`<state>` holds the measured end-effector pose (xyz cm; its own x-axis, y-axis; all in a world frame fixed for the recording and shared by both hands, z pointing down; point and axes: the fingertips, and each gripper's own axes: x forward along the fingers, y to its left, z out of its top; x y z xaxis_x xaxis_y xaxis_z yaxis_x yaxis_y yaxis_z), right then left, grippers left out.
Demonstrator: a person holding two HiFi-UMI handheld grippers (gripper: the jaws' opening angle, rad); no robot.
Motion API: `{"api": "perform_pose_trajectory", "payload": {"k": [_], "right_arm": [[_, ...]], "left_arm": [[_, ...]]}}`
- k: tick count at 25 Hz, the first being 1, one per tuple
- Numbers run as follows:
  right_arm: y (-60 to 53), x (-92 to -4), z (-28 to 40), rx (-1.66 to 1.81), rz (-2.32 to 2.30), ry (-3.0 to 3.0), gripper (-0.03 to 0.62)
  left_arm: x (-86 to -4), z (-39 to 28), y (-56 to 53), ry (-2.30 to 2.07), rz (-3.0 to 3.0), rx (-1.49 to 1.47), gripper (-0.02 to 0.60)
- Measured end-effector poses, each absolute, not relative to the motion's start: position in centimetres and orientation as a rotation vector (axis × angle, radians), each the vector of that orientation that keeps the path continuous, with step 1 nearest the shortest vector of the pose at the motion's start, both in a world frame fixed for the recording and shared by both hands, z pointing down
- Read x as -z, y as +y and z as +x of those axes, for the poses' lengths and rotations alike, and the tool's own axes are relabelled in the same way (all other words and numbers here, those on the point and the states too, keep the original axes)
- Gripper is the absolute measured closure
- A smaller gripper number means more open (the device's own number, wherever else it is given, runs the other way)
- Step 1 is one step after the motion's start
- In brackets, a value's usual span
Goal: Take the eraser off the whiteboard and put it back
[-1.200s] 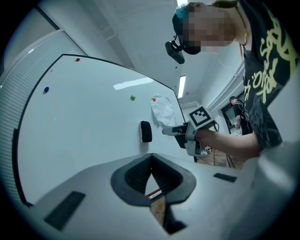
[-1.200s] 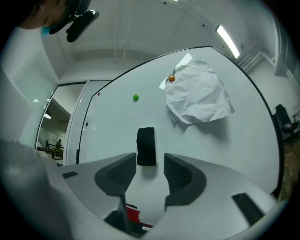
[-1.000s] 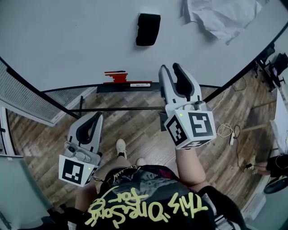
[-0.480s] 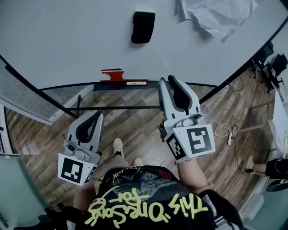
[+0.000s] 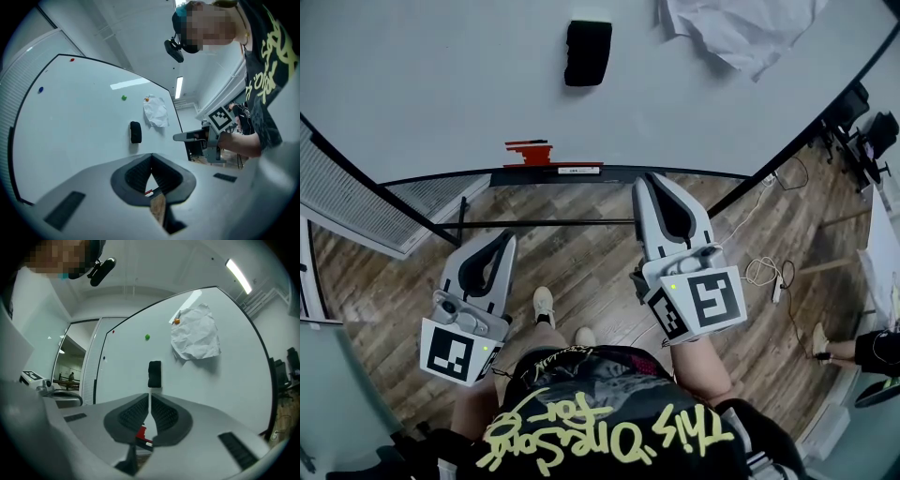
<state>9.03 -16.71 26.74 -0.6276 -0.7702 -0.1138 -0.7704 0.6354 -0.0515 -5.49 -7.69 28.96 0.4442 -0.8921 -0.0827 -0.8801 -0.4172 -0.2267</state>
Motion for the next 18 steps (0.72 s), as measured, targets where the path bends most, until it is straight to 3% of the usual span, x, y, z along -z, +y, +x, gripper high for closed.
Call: {"api": "perform_pose_trajectory", "payload": {"k": [18], "right_arm": [[-14.3, -29.3, 9.2, -0.009, -1.137, 2.843, 0.583]], "left_arm": [[-29.1, -4.6, -7.7, 1.549, -2.452, 0.085, 0.574]]}}
